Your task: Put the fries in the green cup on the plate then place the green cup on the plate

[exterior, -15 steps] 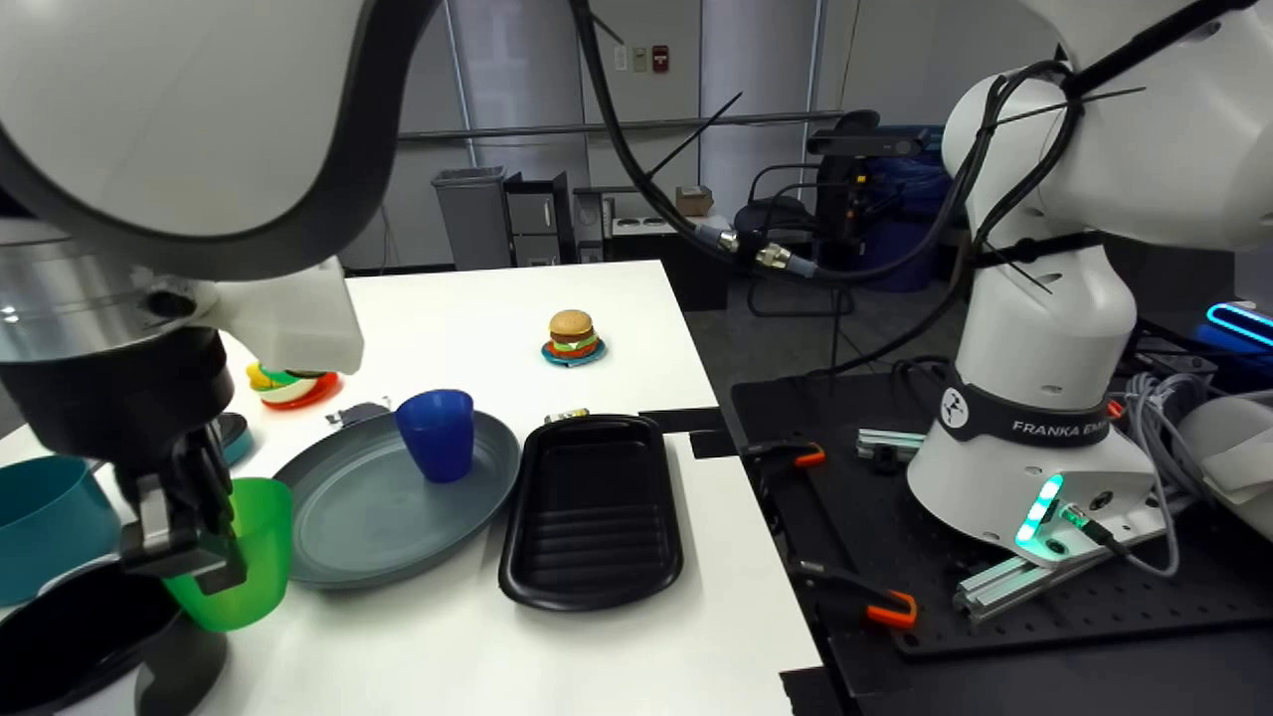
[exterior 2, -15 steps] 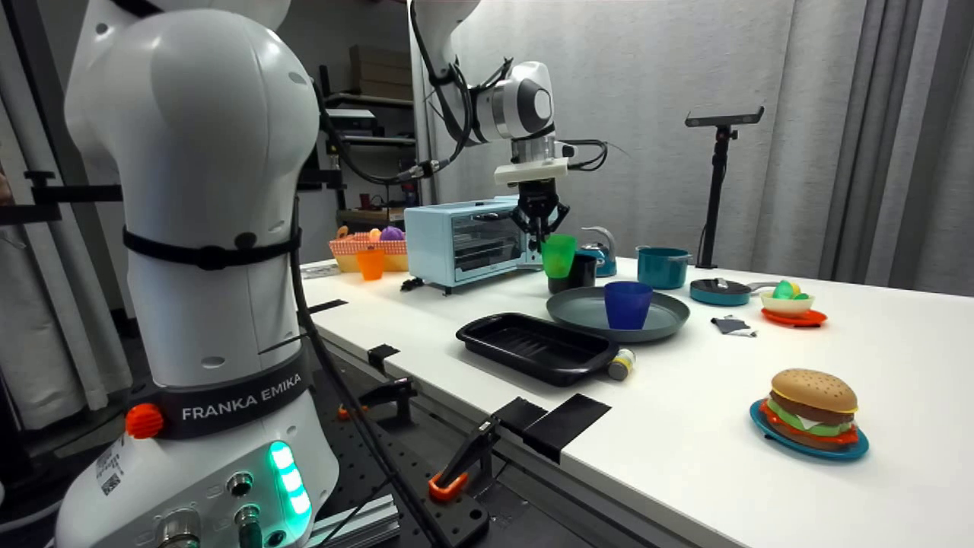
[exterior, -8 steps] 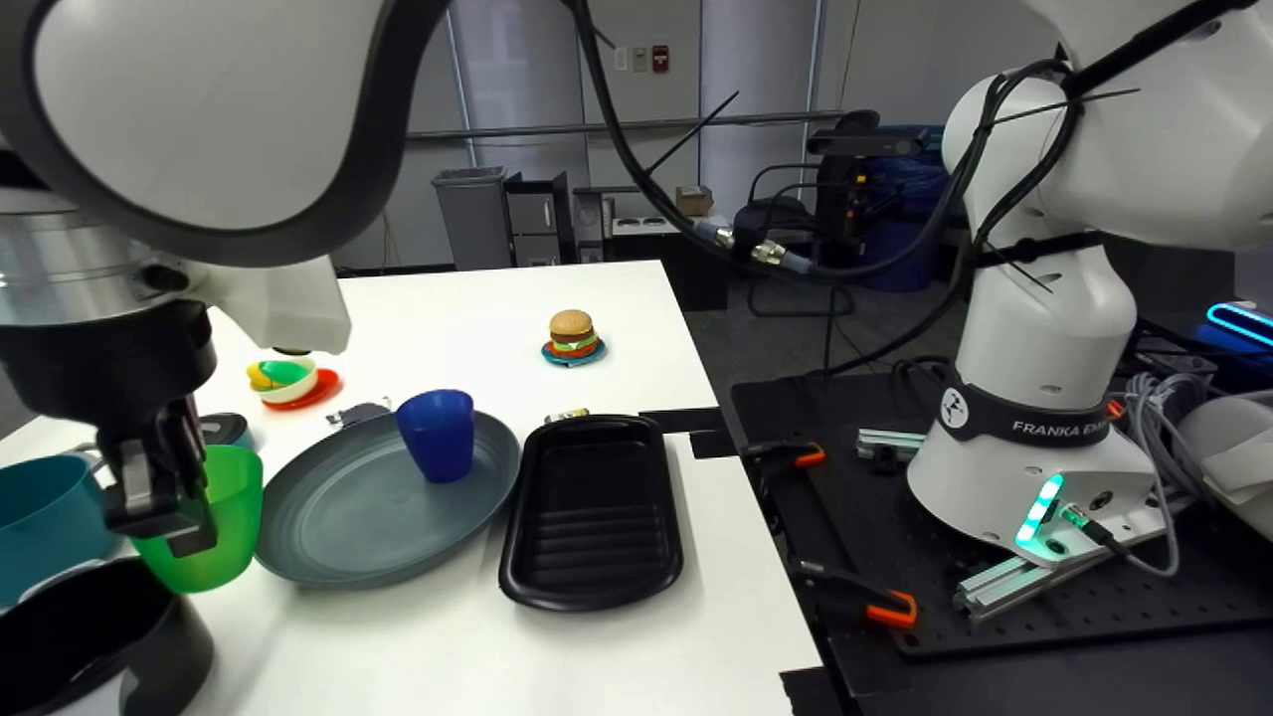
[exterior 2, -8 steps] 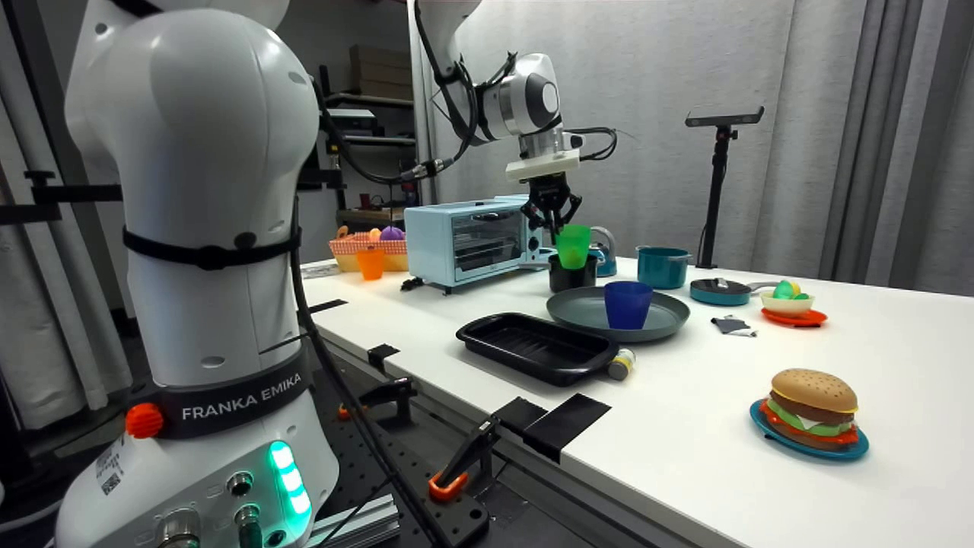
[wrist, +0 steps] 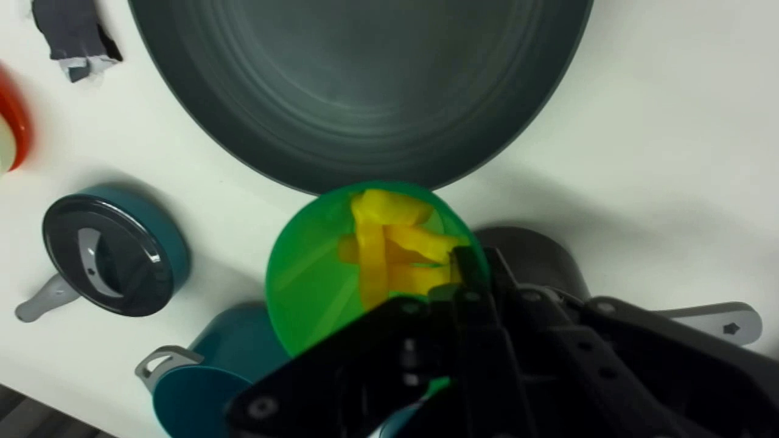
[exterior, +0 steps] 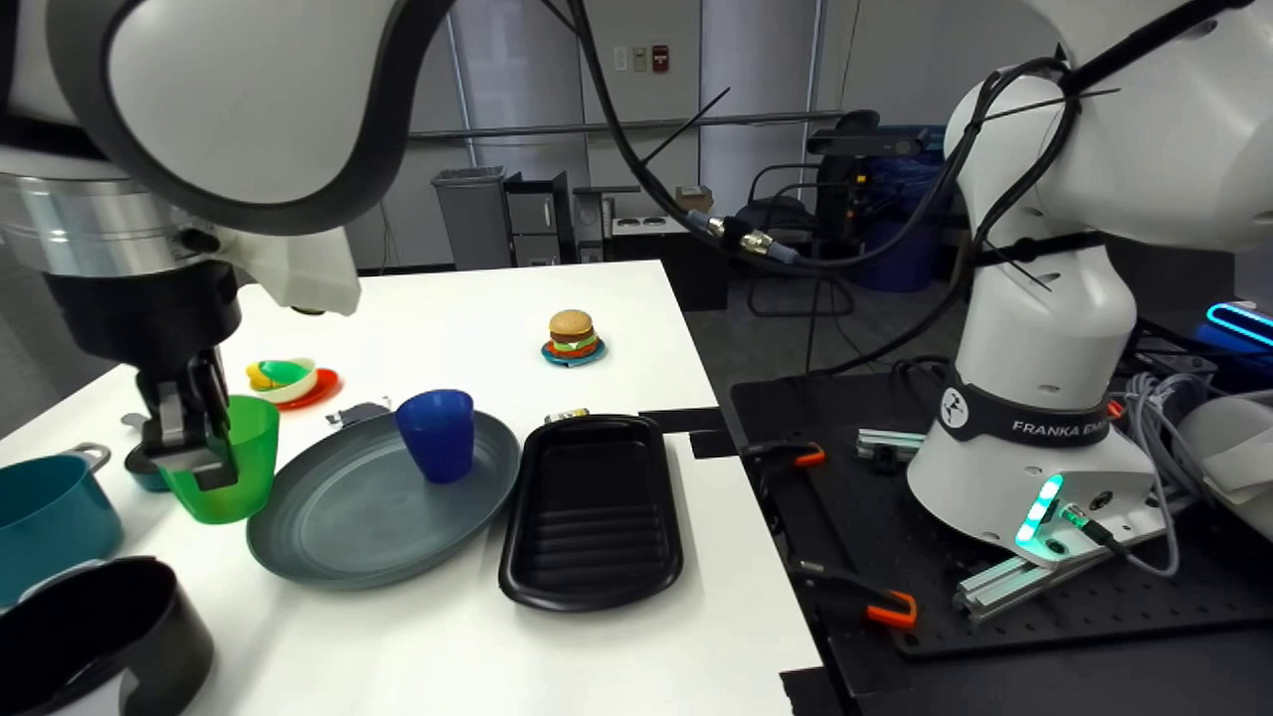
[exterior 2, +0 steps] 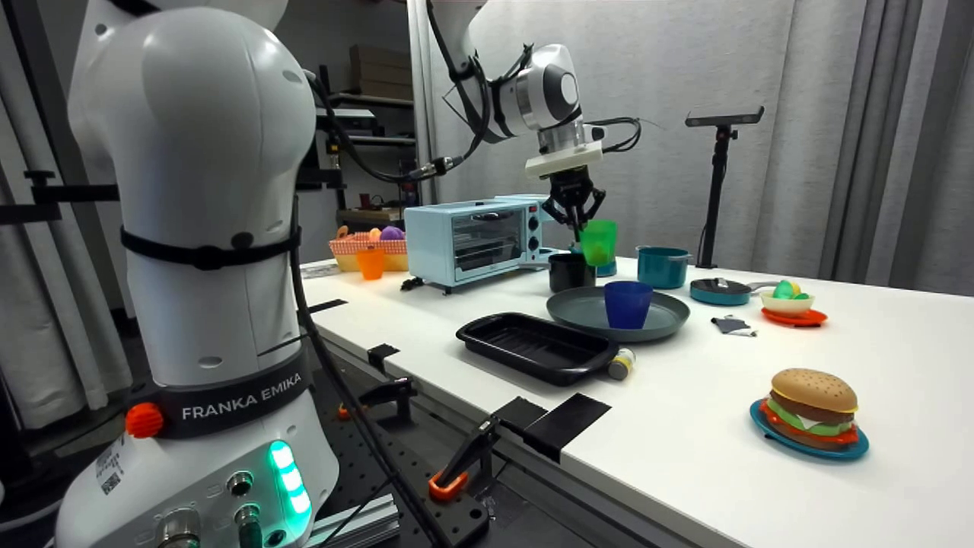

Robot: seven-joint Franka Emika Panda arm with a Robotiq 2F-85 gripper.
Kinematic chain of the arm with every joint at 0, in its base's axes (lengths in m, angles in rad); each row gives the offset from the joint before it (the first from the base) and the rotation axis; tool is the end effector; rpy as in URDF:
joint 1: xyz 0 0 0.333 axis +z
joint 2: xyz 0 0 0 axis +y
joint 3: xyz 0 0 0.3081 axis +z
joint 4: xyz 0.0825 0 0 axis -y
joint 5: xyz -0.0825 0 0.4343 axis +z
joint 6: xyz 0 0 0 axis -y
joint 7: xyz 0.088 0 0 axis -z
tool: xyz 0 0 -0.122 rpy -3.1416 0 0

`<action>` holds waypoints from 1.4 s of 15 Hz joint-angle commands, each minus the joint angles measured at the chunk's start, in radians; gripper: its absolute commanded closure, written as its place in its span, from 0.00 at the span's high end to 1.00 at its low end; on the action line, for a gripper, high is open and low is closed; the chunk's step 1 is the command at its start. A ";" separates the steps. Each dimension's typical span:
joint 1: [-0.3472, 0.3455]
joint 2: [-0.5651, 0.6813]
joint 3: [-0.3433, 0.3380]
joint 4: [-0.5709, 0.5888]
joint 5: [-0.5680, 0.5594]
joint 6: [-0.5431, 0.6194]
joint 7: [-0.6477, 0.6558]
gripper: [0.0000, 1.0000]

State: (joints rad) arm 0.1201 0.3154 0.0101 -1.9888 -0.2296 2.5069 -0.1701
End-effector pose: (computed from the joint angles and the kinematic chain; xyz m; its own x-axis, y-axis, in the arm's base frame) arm 0.6571 0.0856 0.2691 0.8733 0.4618 0.1554 0.4311 -0.8809 0.1952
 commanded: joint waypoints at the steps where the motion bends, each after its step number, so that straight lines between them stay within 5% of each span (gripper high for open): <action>1: -0.019 -0.036 -0.007 -0.030 -0.031 0.029 0.031 0.01; 8: -0.027 -0.040 -0.018 -0.038 -0.038 0.065 0.066 0.01; 16: 0.029 -0.053 -0.119 -0.090 -0.293 0.224 0.323 0.01; 21: 0.091 -0.070 -0.188 -0.108 -0.475 0.257 0.597 0.01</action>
State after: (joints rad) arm 0.1653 0.2902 -0.1310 -2.0569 -0.6212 2.7367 0.2692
